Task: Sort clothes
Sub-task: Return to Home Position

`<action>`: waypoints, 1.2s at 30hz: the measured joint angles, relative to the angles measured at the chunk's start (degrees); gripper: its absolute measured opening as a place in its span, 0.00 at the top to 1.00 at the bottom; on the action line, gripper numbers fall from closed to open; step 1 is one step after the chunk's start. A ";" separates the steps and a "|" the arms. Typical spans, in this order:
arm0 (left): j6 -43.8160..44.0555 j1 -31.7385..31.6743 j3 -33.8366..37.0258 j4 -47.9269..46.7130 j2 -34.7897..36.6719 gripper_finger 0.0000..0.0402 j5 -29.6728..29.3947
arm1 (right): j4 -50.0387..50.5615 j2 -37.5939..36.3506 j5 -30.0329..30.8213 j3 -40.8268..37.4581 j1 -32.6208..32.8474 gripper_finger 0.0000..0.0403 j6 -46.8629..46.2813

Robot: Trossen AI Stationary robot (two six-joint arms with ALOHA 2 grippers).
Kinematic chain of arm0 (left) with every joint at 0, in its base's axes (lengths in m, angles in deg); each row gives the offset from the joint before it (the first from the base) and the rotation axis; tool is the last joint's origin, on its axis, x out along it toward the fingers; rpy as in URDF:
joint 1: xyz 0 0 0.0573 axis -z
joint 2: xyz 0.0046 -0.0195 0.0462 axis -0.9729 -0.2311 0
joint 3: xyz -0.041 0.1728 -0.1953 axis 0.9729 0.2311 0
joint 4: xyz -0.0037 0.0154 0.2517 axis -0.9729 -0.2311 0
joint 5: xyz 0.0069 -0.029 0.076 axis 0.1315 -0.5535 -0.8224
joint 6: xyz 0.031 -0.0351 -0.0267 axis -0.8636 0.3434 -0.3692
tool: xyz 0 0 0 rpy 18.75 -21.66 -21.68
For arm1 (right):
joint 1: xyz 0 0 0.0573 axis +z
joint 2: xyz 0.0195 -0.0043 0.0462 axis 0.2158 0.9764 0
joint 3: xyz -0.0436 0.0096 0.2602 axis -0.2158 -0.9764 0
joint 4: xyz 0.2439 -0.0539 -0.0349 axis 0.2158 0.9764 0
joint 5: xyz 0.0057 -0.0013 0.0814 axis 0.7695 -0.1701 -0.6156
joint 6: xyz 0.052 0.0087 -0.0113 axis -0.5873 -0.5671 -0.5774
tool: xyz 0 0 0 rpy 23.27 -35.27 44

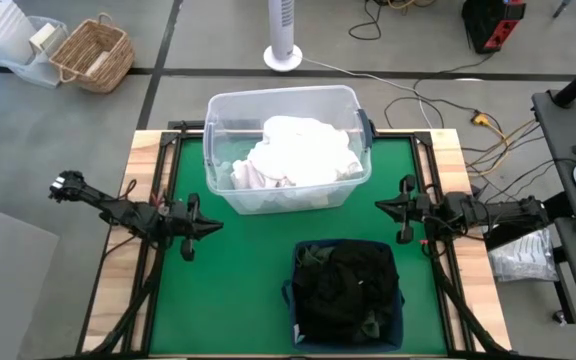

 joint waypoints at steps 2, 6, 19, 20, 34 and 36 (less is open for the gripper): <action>0.04 0.00 0.00 0.17 0.08 1.00 0.00 | 0.02 0.04 0.02 0.00 0.00 0.98 -0.89; 0.12 0.00 -0.02 -0.07 -0.17 1.00 -0.02 | 0.03 0.07 0.02 -0.01 0.00 0.98 -1.02; 0.02 0.00 -0.07 -0.21 -2.01 1.00 -0.02 | 0.05 0.09 0.02 0.24 0.00 0.97 -1.00; 0.02 0.00 -0.07 -0.16 -2.11 1.00 0.00 | 0.04 0.09 0.02 0.26 0.00 0.97 -1.01; 0.02 0.00 -0.07 -0.18 -3.24 1.00 0.00 | 0.07 0.09 0.04 0.44 0.00 0.97 -1.00; 0.01 0.00 -0.07 -0.15 -3.42 1.00 0.00 | 0.07 0.09 0.04 0.44 0.00 0.97 -1.00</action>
